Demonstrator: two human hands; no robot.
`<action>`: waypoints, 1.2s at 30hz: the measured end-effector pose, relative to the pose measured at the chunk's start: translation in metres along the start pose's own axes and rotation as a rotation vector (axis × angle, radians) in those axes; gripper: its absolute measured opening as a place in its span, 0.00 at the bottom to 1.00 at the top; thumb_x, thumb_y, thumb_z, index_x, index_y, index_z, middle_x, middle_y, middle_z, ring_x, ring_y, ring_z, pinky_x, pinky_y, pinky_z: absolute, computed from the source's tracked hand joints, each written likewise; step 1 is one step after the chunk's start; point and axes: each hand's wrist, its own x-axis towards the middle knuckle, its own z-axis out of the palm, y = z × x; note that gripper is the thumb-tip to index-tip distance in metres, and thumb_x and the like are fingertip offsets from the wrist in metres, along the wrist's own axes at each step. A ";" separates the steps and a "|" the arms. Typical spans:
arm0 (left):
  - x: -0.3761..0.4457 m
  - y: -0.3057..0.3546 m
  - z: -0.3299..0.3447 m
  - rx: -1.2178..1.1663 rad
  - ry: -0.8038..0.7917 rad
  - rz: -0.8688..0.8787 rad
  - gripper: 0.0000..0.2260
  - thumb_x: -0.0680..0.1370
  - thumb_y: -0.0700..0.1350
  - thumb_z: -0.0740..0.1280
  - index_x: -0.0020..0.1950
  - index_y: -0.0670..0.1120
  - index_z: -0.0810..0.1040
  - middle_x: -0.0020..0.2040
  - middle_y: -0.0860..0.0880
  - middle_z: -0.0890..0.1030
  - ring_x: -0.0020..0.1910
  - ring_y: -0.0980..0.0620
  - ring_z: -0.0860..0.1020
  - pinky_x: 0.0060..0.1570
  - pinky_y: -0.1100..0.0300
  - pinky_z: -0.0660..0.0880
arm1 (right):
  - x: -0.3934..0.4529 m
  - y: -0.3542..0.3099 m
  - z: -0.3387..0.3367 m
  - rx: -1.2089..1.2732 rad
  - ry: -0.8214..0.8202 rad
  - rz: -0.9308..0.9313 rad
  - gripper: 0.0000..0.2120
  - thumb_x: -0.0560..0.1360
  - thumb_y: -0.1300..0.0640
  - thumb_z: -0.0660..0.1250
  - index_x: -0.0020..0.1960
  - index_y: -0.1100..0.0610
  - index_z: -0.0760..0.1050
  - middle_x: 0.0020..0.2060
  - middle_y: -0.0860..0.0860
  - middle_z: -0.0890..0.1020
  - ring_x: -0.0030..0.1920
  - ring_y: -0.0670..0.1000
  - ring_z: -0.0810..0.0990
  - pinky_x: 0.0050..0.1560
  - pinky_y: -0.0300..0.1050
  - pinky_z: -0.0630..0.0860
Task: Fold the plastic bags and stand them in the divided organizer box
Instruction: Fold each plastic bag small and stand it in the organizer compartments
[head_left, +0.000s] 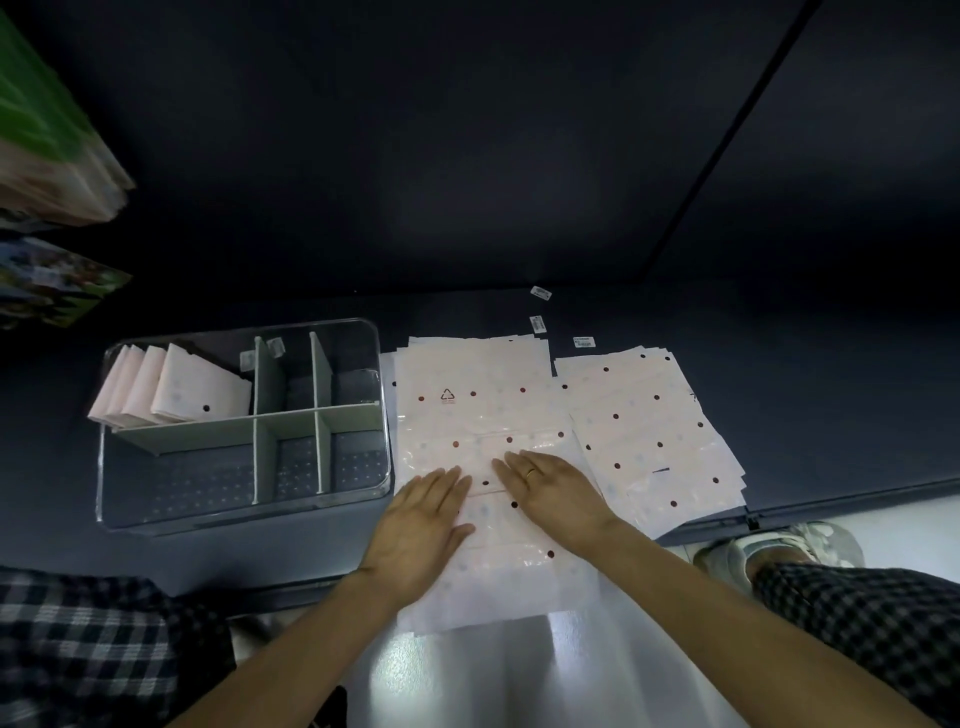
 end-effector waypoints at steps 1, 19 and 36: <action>0.002 0.000 -0.002 -0.016 0.019 -0.004 0.25 0.64 0.54 0.78 0.57 0.45 0.82 0.55 0.49 0.83 0.52 0.51 0.82 0.50 0.54 0.79 | 0.001 0.002 -0.004 -0.001 -0.009 0.001 0.30 0.51 0.53 0.82 0.53 0.54 0.83 0.47 0.50 0.85 0.46 0.47 0.84 0.43 0.39 0.81; 0.000 0.004 -0.032 -0.456 -0.318 -0.201 0.10 0.82 0.53 0.55 0.54 0.54 0.75 0.48 0.50 0.82 0.49 0.46 0.78 0.41 0.57 0.68 | -0.022 0.016 -0.039 0.651 -0.353 0.070 0.11 0.82 0.50 0.53 0.54 0.52 0.72 0.39 0.50 0.77 0.44 0.52 0.72 0.44 0.45 0.68; -0.029 0.027 -0.004 0.010 -0.192 0.049 0.34 0.72 0.64 0.65 0.70 0.44 0.71 0.71 0.43 0.69 0.69 0.45 0.69 0.67 0.49 0.67 | 0.025 0.013 -0.007 0.538 -0.315 0.230 0.10 0.80 0.59 0.52 0.54 0.57 0.71 0.52 0.53 0.78 0.56 0.55 0.69 0.56 0.49 0.64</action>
